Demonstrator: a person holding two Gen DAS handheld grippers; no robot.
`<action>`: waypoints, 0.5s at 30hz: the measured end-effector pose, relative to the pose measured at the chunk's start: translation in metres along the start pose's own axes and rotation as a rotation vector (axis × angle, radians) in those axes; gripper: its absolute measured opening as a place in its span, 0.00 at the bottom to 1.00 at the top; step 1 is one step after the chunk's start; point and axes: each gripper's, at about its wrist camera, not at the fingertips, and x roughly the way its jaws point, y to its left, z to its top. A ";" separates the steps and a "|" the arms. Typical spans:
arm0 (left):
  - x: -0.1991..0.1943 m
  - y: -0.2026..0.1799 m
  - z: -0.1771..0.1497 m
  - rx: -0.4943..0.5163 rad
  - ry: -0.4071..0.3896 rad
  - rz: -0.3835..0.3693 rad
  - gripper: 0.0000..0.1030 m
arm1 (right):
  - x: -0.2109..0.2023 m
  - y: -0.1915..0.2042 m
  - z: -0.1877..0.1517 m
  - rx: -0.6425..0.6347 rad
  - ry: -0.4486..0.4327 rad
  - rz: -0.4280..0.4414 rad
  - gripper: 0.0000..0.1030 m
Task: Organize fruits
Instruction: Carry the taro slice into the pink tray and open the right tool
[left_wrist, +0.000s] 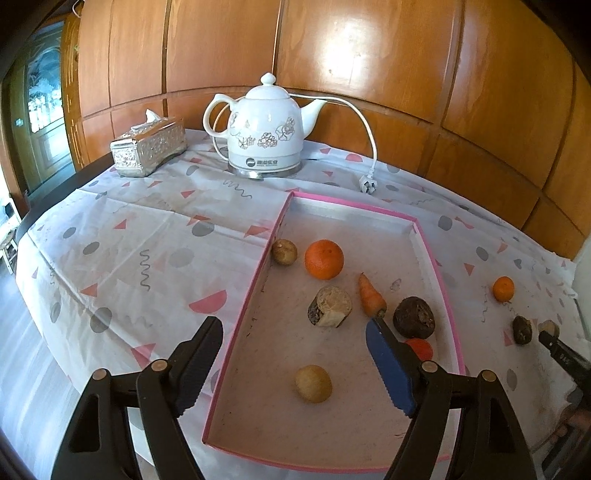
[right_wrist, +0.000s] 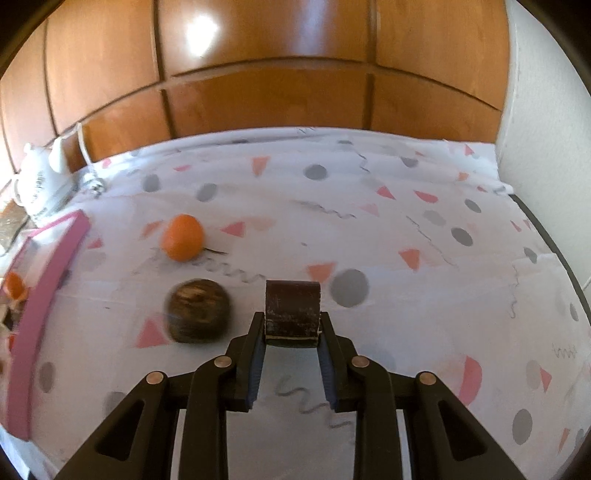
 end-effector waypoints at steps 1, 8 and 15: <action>0.000 0.001 0.000 -0.002 0.001 -0.001 0.78 | -0.004 0.005 0.002 0.000 -0.008 0.021 0.26; 0.002 0.002 0.000 -0.006 -0.001 -0.003 0.78 | -0.026 0.062 0.020 -0.089 -0.036 0.206 0.26; 0.005 0.009 0.000 -0.012 0.004 0.000 0.78 | -0.024 0.149 0.035 -0.203 0.003 0.395 0.26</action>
